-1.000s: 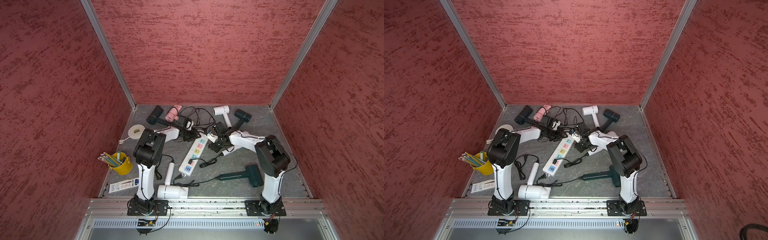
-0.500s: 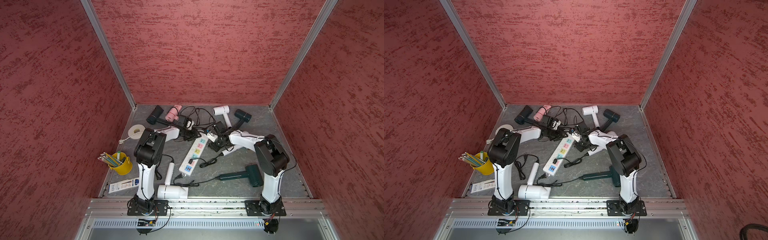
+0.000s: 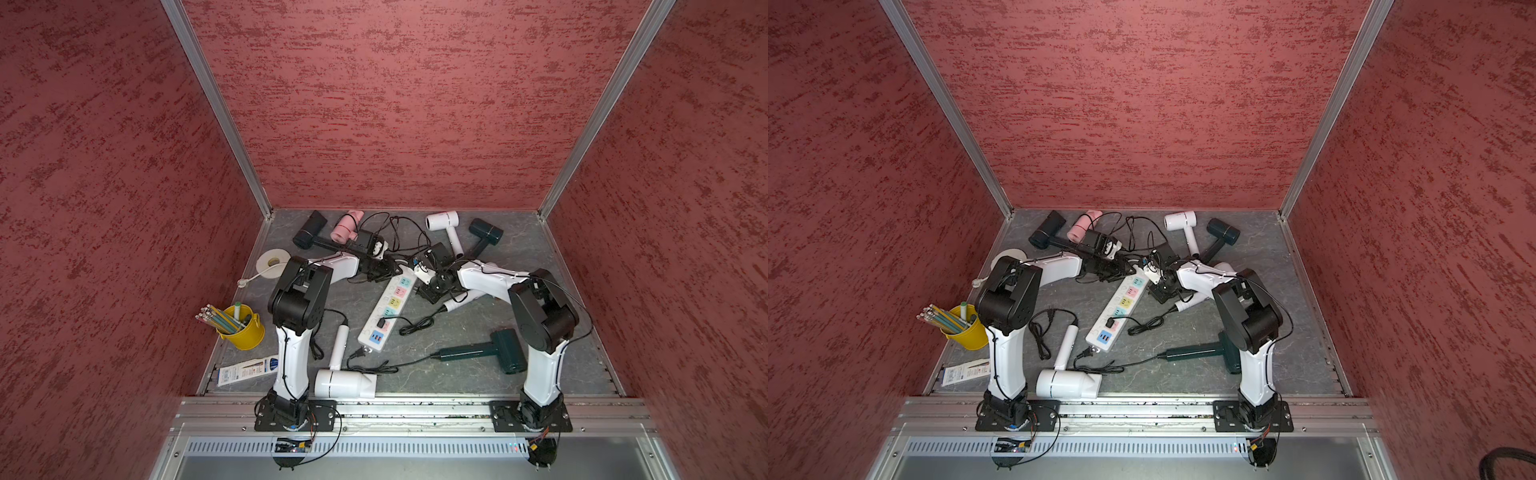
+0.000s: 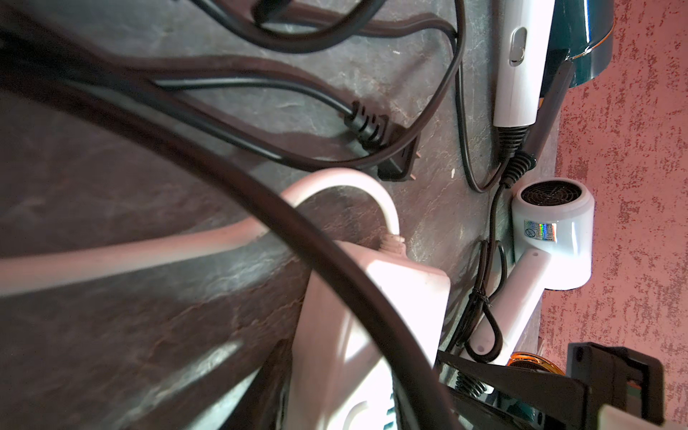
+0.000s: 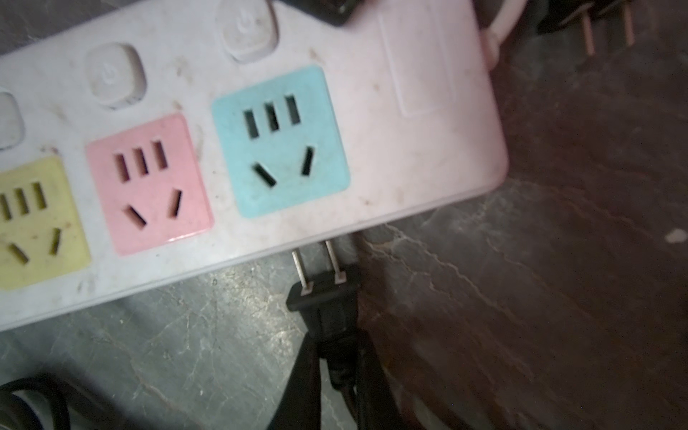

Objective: Charge the blow dryers
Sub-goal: Insert the plug into the socket.

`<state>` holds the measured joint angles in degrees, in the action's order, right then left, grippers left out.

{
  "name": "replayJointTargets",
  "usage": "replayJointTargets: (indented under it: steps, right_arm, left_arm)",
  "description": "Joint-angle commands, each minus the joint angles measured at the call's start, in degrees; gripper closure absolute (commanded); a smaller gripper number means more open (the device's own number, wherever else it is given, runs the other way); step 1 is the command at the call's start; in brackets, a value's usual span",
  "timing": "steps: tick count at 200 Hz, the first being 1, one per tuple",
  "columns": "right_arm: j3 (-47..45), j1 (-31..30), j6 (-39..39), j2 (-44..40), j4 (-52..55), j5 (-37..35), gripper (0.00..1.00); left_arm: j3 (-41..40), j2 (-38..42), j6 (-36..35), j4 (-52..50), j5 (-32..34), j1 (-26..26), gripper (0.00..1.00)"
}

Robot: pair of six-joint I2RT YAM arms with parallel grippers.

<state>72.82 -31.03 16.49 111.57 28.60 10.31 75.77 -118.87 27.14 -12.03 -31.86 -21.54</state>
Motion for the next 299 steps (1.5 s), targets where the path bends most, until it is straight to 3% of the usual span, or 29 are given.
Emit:
replayJointTargets:
  steps: [1,117,299]
  right_arm:
    - [2.1,0.3,-0.2,-1.4,-2.7,0.5,1.0]
    - [2.0,0.4,-1.0,-3.5,-3.3,-0.8,1.0]
    - [2.6,0.1,-0.3,-0.8,-0.3,3.6,1.0]
  left_arm:
    - [1.7,-1.2,-1.0,0.7,-3.3,-1.3,0.56]
    - [1.6,-1.0,-1.0,0.7,-3.3,-1.4,0.56]
    - [1.7,-0.9,-1.2,0.5,-3.2,-1.6,0.57]
